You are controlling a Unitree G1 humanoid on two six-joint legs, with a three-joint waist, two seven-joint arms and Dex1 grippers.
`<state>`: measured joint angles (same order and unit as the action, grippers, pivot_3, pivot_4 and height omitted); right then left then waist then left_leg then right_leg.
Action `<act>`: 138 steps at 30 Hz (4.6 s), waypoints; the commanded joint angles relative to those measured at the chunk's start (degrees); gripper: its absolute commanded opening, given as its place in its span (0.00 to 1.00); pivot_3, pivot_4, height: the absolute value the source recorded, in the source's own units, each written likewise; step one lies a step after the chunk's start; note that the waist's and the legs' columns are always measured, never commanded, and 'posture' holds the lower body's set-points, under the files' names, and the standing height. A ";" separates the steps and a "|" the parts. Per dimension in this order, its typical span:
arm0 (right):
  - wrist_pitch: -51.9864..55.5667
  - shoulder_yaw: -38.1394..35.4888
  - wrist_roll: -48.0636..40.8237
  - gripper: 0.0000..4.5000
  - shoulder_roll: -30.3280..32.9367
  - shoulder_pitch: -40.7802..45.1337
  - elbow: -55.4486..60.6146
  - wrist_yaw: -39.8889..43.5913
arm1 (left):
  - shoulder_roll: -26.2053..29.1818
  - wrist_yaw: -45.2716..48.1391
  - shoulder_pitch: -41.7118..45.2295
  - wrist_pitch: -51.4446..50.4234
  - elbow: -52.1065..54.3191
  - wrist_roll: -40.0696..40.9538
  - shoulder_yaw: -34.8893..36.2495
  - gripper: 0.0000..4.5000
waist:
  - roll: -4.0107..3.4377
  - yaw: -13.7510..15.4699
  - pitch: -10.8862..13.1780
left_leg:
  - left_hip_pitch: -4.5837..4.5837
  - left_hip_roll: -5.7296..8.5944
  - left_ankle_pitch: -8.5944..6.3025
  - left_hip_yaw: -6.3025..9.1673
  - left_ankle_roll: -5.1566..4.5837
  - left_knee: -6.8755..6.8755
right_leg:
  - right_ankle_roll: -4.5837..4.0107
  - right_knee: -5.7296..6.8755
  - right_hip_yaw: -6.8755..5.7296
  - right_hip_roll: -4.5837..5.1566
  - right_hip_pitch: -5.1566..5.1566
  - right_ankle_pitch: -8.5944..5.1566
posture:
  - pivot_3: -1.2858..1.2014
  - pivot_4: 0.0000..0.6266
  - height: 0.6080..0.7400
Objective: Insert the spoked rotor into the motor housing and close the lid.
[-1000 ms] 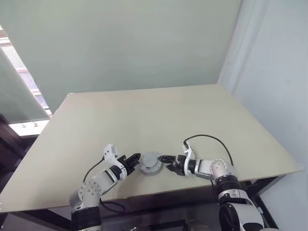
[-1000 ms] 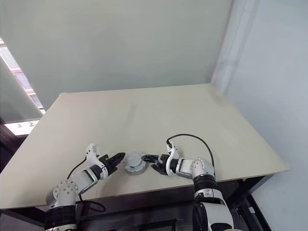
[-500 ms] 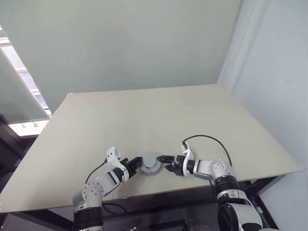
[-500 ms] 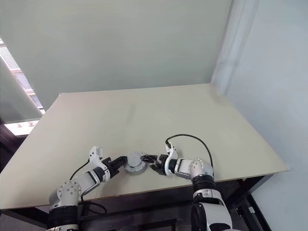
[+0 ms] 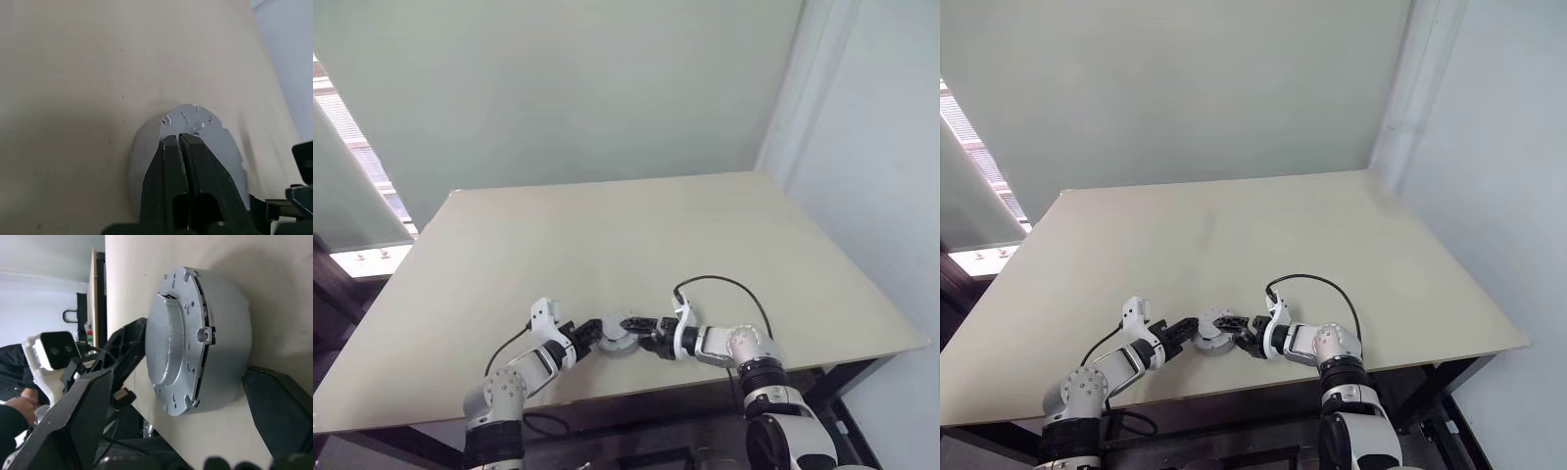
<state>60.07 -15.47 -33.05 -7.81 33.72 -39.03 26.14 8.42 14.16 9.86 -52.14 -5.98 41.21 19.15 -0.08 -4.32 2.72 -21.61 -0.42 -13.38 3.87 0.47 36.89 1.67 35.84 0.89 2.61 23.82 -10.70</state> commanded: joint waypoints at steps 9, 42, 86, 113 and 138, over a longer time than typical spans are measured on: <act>-3.33 -2.71 -2.52 1.00 -1.73 3.02 -0.84 -0.73 | 0.61 -0.57 0.34 0.42 -0.77 -0.99 -0.25 0.01 | 0.00 0.01 0.00 | 0.00 0.00 0.00 0.00 0.00 0.00 | 0.00 -0.01 0.00 0.00 -0.01 0.00 | 0.52 0.00 1.00; 0.60 -0.66 -2.16 0.28 -0.68 2.51 -0.19 0.47 | 0.40 -0.25 0.19 1.12 -1.05 -1.96 -1.16 0.00 | 0.00 -0.02 0.00 | -0.03 -0.01 0.00 0.00 0.00 -0.02 | 0.00 -0.01 0.00 -0.01 0.04 0.00 | 0.52 0.00 1.00; 8.54 -7.69 -19.03 0.28 -7.06 1.09 13.08 -5.89 | -1.23 -0.20 -4.02 -4.73 7.65 25.88 13.24 1.00 | 0.03 -0.07 0.01 | -0.47 -0.03 0.00 0.00 0.00 -0.09 | 0.00 -0.05 0.00 -0.03 0.48 0.00 | 0.52 0.00 1.00; 11.13 -3.34 -24.40 0.28 -7.07 -1.66 16.70 -10.22 | -3.99 -1.37 -3.73 -3.33 4.53 30.59 7.98 0.51 | 0.04 -0.01 0.01 | -0.47 -0.03 0.00 0.00 -0.01 -0.06 | -0.01 -0.05 0.01 -0.04 0.46 0.00 | 0.52 0.00 1.00; -6.89 12.68 -13.29 1.00 -0.99 -5.87 28.82 0.30 | -4.90 -2.16 -1.62 8.38 4.69 30.79 9.36 0.46 | 0.06 0.03 0.00 | -0.51 -0.02 0.00 0.00 -0.01 -0.04 | 0.00 -0.07 0.01 -0.05 0.47 0.00 | 0.52 0.00 1.00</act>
<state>56.61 -4.15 -46.80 -8.91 27.04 -15.01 23.08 2.92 11.99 6.68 -46.41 -2.67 72.61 27.46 -0.01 -4.30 2.72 -22.13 -0.45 -13.38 3.88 0.46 36.86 1.66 35.77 0.90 2.56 24.29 -10.70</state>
